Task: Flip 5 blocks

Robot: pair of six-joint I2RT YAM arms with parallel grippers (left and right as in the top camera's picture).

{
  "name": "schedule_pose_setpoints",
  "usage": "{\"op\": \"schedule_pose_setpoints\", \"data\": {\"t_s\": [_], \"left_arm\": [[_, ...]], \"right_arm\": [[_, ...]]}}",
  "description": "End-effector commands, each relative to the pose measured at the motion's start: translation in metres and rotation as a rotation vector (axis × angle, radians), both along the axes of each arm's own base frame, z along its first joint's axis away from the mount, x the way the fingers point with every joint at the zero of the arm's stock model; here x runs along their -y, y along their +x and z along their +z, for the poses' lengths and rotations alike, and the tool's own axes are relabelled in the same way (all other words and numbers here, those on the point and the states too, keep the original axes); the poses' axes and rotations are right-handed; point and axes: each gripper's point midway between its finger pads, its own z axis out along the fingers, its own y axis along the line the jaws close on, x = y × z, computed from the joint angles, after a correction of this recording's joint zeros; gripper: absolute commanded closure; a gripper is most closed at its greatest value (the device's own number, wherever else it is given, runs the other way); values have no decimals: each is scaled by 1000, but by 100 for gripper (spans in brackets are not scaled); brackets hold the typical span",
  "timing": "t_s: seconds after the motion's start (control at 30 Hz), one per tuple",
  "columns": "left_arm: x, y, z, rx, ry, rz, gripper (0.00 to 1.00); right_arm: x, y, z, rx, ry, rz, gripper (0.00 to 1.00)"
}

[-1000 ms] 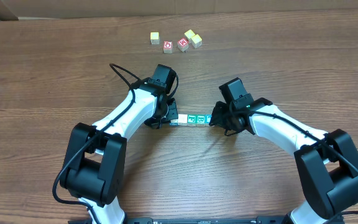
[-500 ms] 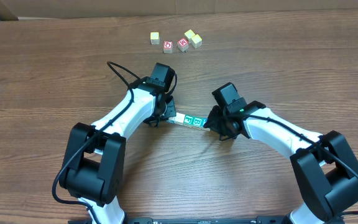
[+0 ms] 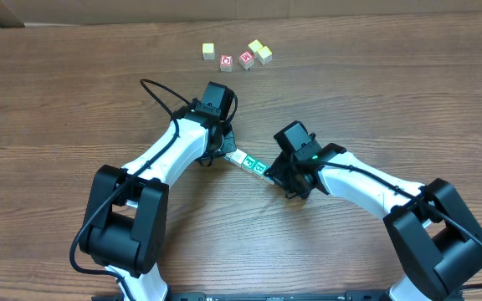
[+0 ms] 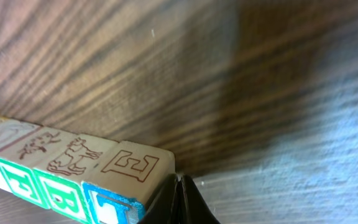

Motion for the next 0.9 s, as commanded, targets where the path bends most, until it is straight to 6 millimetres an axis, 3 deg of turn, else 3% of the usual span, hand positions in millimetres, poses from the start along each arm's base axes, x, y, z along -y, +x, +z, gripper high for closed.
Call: {"op": "schedule_pose_setpoints", "data": {"t_s": [0.0,0.63,0.87], "left_arm": [[31,-17,-7,-69,-116,-58,96],[30,-7,-6,-25,-105,-53,96],[30,-8,-17,-46,-98,-52,96]], "right_arm": [[-33,-6,11,-13,110,24,96],[-48,-18,14,-97,168,-79,96],[-52,-23,14,-133,183,-128,96]]}}
